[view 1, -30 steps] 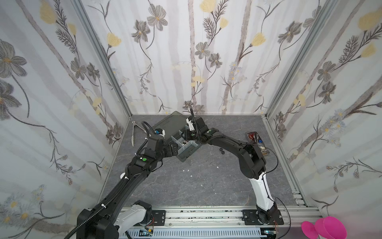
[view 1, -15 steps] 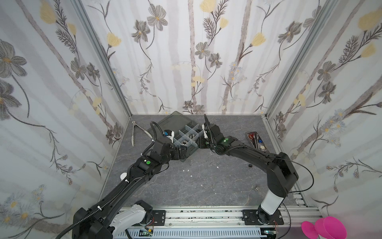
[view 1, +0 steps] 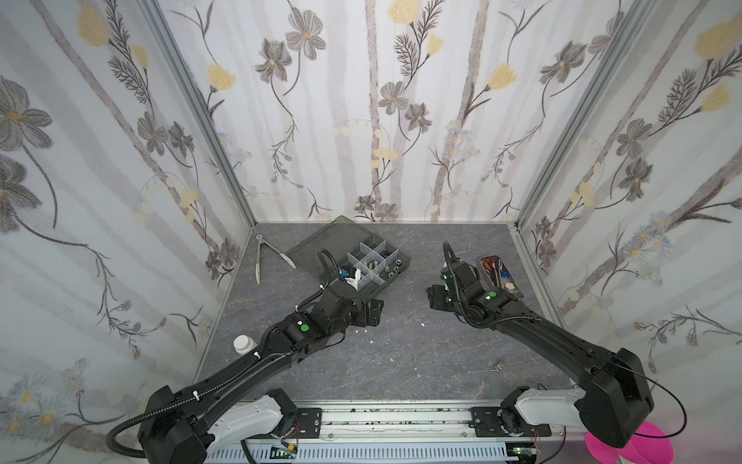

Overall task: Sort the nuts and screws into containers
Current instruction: 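Withdraw the right gripper toward a silver wing nut near the robot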

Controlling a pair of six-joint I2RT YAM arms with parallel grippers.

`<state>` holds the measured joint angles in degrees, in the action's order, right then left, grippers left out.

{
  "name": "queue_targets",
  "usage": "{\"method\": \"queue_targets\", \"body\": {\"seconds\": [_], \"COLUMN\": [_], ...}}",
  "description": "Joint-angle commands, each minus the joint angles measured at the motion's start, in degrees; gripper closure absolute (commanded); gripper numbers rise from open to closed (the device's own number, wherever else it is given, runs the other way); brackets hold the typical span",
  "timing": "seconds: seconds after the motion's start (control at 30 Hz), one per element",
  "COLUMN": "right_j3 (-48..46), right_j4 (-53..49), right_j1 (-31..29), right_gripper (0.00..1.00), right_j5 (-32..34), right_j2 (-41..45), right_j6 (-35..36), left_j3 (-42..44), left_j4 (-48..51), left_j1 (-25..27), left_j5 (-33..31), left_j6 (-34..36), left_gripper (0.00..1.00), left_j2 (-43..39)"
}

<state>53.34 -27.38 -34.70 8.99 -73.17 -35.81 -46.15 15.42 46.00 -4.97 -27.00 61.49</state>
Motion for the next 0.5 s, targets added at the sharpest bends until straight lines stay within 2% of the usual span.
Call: {"method": "queue_targets", "body": {"seconds": [0.0, 0.2, 0.37, 0.47], "right_j3": [-3.22, -9.58, -14.09, -15.71], "right_j4": [-5.35, -8.32, -13.41, -16.63], "right_j1": [1.19, 3.22, 4.84, 5.73], "right_gripper": [0.38, 0.31, 0.09, 0.0], "right_j5": [2.56, 3.96, 8.09, 10.42], "right_j2": [3.16, 9.33, 12.63, 14.2], "right_j6": [-2.26, -6.02, -12.33, -17.42], "left_j3": [0.49, 1.74, 2.63, 3.3], "left_j4": [-3.96, -6.83, -8.61, -9.3], "left_j1": [1.53, 3.56, 4.78, 5.02], "left_j5": [-2.46, -2.23, -2.15, -1.89], "left_j6": [-1.13, -1.47, -1.7, -1.82], "left_gripper": [0.0, 0.0, 0.0, 0.0], "left_j2": [1.16, 2.21, 2.76, 2.75]}}
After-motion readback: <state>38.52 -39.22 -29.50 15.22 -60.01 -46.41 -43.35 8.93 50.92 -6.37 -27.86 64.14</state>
